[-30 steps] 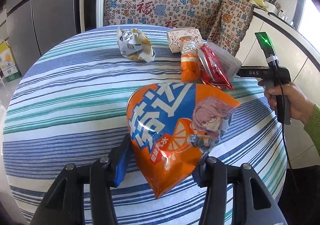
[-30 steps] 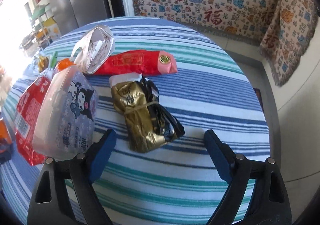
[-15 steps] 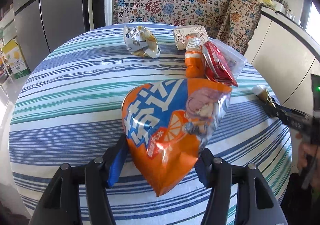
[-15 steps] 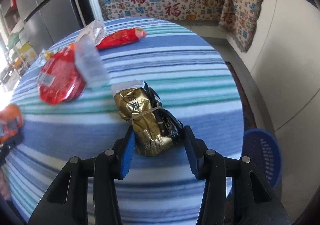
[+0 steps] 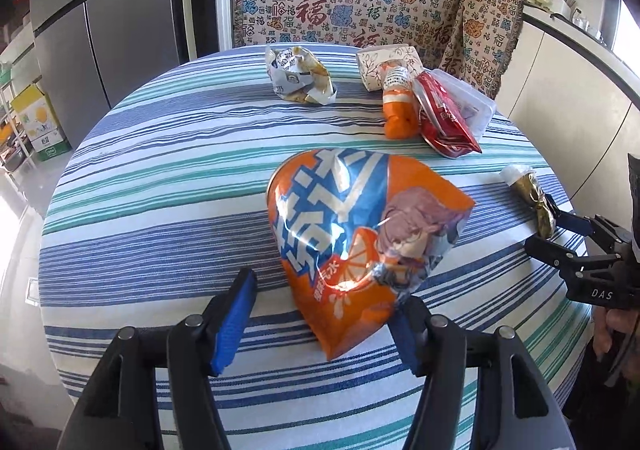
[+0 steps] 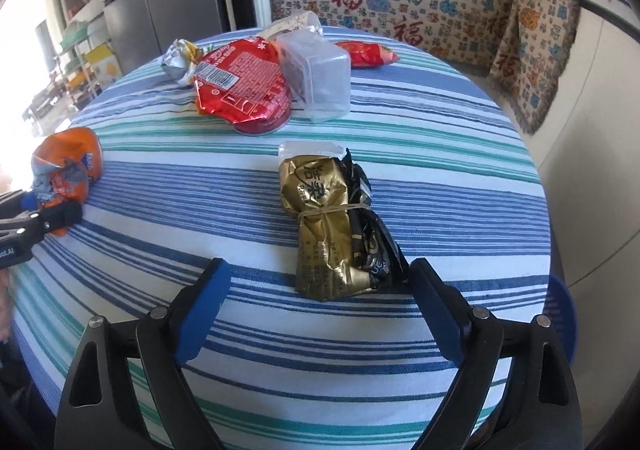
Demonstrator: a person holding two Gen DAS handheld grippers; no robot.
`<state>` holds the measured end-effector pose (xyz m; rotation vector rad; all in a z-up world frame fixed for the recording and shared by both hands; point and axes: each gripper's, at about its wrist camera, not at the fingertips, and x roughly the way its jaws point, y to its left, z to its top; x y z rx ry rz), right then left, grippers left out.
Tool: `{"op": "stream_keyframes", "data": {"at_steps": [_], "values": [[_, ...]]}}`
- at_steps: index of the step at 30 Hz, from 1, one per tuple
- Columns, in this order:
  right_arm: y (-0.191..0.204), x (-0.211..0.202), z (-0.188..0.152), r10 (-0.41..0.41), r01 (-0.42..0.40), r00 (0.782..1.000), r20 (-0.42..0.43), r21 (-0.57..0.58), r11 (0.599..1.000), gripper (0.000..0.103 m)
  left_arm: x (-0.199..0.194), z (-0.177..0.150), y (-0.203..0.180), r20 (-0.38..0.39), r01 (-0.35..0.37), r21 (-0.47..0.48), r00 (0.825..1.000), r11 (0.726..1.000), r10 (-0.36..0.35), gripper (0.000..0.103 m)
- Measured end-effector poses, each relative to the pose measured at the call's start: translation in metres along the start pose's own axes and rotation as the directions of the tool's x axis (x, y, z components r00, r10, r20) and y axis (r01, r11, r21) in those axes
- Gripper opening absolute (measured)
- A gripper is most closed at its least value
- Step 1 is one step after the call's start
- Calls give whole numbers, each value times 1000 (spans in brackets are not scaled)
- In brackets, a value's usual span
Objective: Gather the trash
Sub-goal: 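Grasp the gold foil snack packet with the right gripper while the left holds the chip bag, then carry chip bag and gold packet over the blue wastebasket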
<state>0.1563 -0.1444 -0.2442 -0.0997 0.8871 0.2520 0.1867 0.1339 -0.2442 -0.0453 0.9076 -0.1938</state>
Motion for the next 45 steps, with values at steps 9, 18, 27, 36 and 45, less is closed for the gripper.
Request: {"op": "stream_keyframes", "data": {"at_steps": [9, 18, 27, 36, 45], "values": [[-21, -11, 13, 52, -50, 998, -20, 58, 997, 91, 1, 6, -11, 16, -16, 35, 1000, 999, 16, 64], [-10, 10, 43, 64, -76, 988, -142, -79, 994, 87, -2, 17, -30, 53, -35, 148, 998, 988, 27, 59], [-22, -8, 34, 129, -128, 987, -91, 17, 992, 36, -8, 21, -34, 60, 33, 130, 997, 991, -41, 34], [-34, -28, 25, 160, -156, 985, -58, 70, 985, 36, -22, 29, -65, 91, 82, 139, 991, 987, -95, 34], [-57, -35, 14, 170, -163, 985, -43, 133, 978, 36, -13, 38, -110, 41, 151, 156, 986, 976, -159, 34]]}}
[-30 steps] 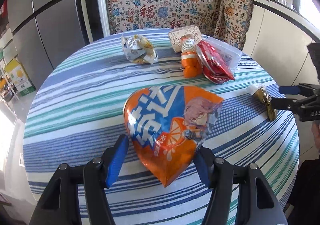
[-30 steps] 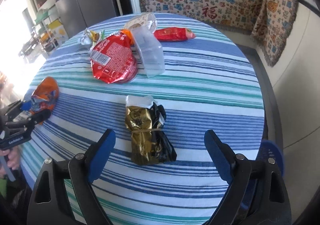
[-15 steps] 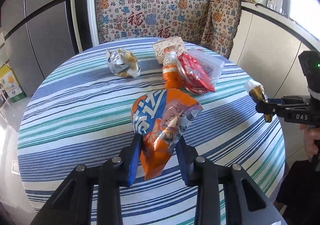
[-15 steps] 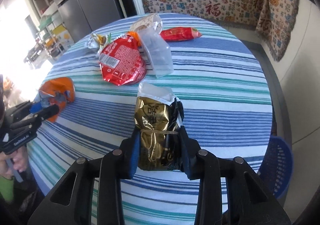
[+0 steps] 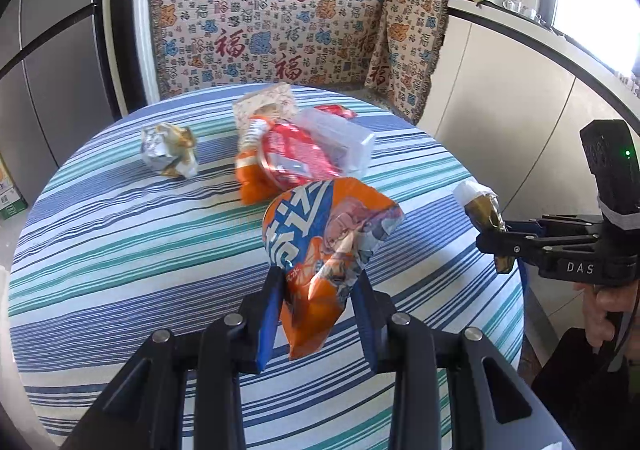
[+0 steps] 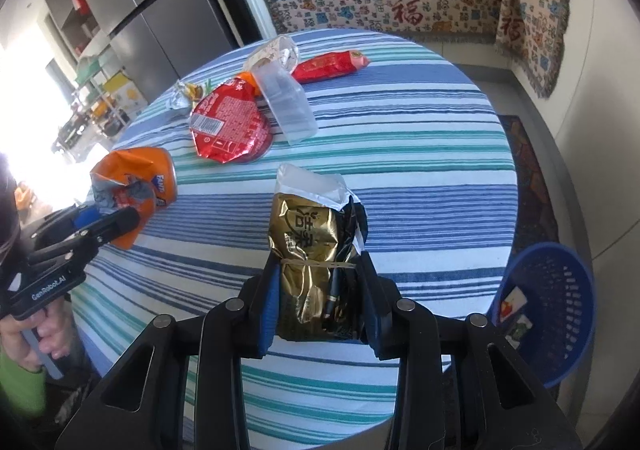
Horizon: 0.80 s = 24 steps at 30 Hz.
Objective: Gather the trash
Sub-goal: 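Carry chip bag and gold packet over the blue wastebasket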
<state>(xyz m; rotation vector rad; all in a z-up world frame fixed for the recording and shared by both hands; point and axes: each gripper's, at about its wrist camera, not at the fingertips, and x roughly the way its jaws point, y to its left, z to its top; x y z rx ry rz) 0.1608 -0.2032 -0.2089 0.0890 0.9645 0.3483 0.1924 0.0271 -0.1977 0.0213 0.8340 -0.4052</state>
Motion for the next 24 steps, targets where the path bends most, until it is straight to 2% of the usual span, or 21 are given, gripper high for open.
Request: {"op": "stream_keyframes", "data": {"at_steps": [5, 11, 17, 24], "values": [[-14, -10, -2, -5, 5, 1000, 14, 30, 1000, 36, 13, 10, -23, -35, 52, -2, 998, 999, -52, 34], [-42, -27, -3, -33, 30, 999, 37, 78, 997, 36, 18, 24, -58, -39, 111, 36, 993, 993, -110, 34], [-94, -54, -3, -102, 91, 993, 60, 164, 982, 36, 28, 46, -105, -41, 184, 86, 983, 979, -181, 34], [-161, -78, -8, -193, 174, 980, 43, 274, 946, 36, 50, 66, -182, -73, 273, 154, 962, 950, -264, 34]]}}
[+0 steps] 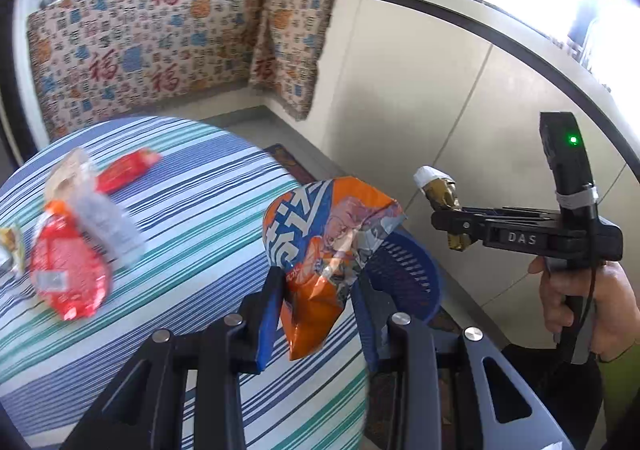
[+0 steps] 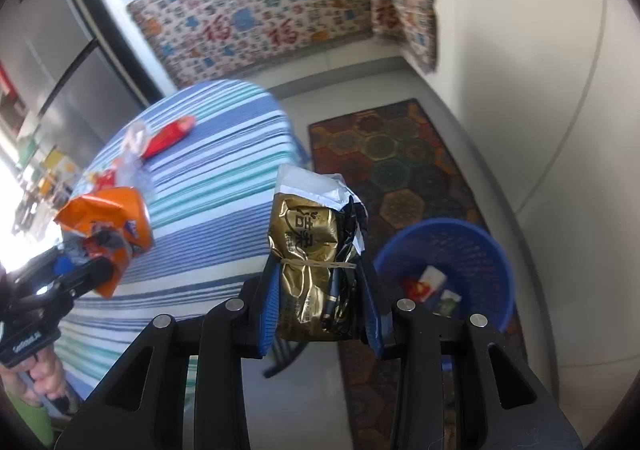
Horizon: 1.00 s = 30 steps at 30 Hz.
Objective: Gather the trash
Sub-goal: 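Carry chip bag and gold packet over the blue wastebasket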
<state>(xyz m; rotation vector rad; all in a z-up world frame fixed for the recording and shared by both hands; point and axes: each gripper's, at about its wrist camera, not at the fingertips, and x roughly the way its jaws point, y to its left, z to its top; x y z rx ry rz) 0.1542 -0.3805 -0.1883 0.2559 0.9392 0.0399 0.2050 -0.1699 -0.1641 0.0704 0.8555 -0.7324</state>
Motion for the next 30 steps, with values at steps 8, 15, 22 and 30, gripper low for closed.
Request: {"op": "stream_keyframes", "data": {"at_steps": [8, 15, 22, 30], "values": [[-65, 5, 10, -92, 94, 995, -30, 83, 992, 36, 56, 24, -60, -53, 79, 34, 996, 996, -78, 34], [-114, 24, -10, -108, 113, 993, -43, 158, 981, 36, 115, 28, -101, -113, 98, 56, 989, 994, -91, 34], [-140, 31, -15, -111, 125, 990, -84, 194, 973, 36, 167, 26, -118, -174, 96, 63, 981, 993, -84, 34], [-164, 41, -17, -116, 143, 986, -121, 252, 957, 37, 208, 18, -129, -228, 103, 43, 969, 994, -90, 35]]}}
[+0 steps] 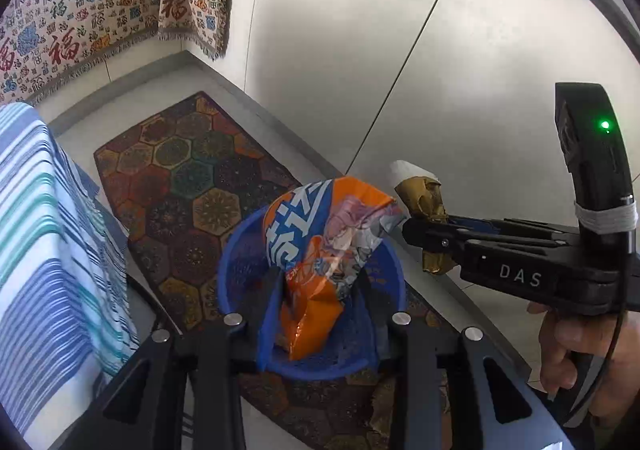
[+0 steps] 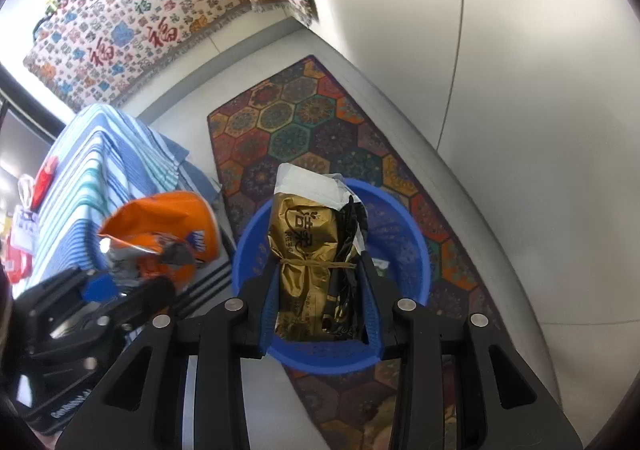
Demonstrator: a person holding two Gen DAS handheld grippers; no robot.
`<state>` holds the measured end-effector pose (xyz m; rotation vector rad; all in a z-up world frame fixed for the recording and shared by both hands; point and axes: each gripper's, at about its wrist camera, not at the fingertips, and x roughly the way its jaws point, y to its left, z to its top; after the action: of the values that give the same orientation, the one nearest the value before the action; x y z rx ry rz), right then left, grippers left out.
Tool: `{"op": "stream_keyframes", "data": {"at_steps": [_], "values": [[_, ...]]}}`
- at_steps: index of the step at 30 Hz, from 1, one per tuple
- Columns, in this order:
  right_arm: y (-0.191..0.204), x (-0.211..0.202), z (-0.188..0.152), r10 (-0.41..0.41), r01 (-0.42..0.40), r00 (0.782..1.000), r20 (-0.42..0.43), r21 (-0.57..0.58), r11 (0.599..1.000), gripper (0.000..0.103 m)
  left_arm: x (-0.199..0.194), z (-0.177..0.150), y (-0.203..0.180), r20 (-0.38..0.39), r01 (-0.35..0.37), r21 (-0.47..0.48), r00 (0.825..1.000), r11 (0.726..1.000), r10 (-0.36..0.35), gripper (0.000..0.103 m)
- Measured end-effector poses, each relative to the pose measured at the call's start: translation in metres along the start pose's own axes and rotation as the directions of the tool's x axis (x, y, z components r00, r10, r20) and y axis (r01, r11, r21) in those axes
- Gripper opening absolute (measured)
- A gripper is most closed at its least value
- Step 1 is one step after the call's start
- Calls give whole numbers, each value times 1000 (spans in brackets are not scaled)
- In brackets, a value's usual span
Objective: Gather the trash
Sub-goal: 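Carry chip bag and gold packet over the blue wastebasket, then open both grippers to drop the bags into the wastebasket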
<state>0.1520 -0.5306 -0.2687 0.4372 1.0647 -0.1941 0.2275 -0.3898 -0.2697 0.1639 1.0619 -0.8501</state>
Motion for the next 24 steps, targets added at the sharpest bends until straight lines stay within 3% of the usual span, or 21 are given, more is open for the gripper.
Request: {"op": "stream_keyframes", "data": {"at_steps": [12, 17, 19, 24], "values": [[-7, 6, 2, 4, -4, 1000, 7, 40, 999, 37, 34, 9, 0, -30, 3, -13, 1000, 1000, -3, 35], [-7, 8, 1, -6, 6, 1000, 8, 39, 999, 44, 51, 11, 1, -51, 13, -5, 999, 1000, -13, 44], [-9, 9, 1, -4, 3, 1000, 11, 43, 999, 50, 58, 11, 2, -60, 12, -4, 998, 1000, -13, 60], [-14, 1, 5, -7, 4, 999, 43, 62, 998, 57, 56, 12, 3, -36, 8, -15, 999, 1000, -8, 61]]}}
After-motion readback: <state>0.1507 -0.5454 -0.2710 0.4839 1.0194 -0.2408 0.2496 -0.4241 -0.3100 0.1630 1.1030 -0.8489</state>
